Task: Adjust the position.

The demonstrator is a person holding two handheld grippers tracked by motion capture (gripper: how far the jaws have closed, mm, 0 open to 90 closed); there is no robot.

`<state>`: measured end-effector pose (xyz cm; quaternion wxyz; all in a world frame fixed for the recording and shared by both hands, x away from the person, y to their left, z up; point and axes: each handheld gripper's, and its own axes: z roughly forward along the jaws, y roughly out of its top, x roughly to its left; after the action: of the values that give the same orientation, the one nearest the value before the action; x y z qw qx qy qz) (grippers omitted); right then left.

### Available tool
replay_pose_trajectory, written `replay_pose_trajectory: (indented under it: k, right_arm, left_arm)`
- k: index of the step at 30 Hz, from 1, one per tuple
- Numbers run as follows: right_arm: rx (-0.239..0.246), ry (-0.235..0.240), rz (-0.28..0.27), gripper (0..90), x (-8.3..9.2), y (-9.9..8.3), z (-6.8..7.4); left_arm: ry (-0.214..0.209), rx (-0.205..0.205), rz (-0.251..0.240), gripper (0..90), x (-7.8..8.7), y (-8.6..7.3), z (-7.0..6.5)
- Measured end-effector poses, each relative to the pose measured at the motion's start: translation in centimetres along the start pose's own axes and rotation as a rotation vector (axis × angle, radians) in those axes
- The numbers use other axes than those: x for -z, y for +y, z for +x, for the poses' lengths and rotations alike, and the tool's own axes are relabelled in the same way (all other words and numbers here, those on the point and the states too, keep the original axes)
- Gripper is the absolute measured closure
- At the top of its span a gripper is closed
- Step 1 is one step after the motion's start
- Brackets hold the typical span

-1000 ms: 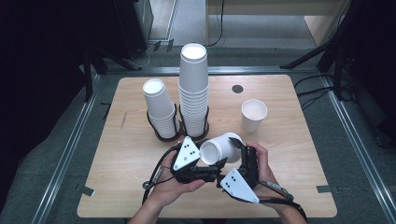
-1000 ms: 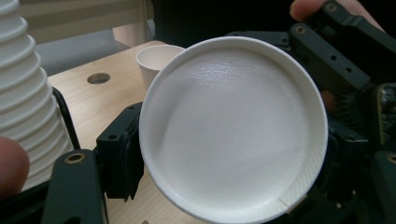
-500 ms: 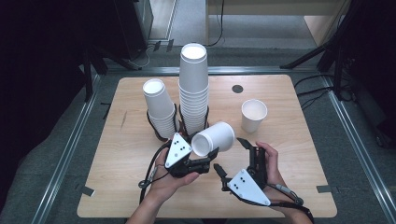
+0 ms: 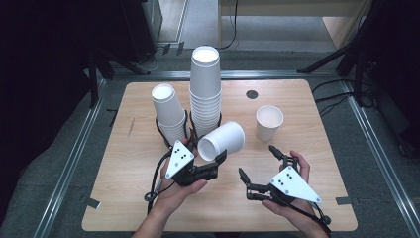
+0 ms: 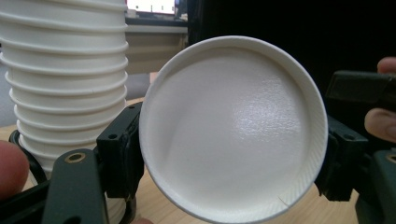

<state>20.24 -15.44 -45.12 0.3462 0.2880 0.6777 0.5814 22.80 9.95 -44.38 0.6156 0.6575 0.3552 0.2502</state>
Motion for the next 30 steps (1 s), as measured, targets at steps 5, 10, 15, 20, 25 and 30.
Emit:
replay_pose_trajectory:
  k: [5,10,15,20,25,30]
  right_arm:
    - [-0.199,0.010,-0.003,3.5,0.0,0.3,-0.3]
    - [-0.375,0.057,-0.019,4.2,-0.2,0.9,0.3]
    - [-0.544,0.087,0.033,4.3,-0.6,0.9,0.7]
    - [-0.770,0.053,0.098,0.0,-1.3,0.5,-0.4]
    - [-1.028,0.054,0.073,0.0,-1.7,0.0,-1.9]
    - [-1.202,0.054,0.070,0.0,-2.1,-0.2,-2.2]
  left_arm:
    - [0.019,-0.022,-0.033,24.4,-0.1,-0.4,-0.1]
    - [0.031,-0.025,-0.078,24.5,-0.1,-0.9,-0.3]
    - [0.037,-0.024,-0.109,24.4,-0.2,-1.4,-0.2]
    - [0.040,-0.034,-0.123,24.4,-0.3,-1.7,-0.3]
    - [0.041,-0.044,-0.126,24.4,-0.4,-2.0,-0.6]
    - [0.039,-0.049,-0.134,24.4,-0.5,-2.2,-0.8]
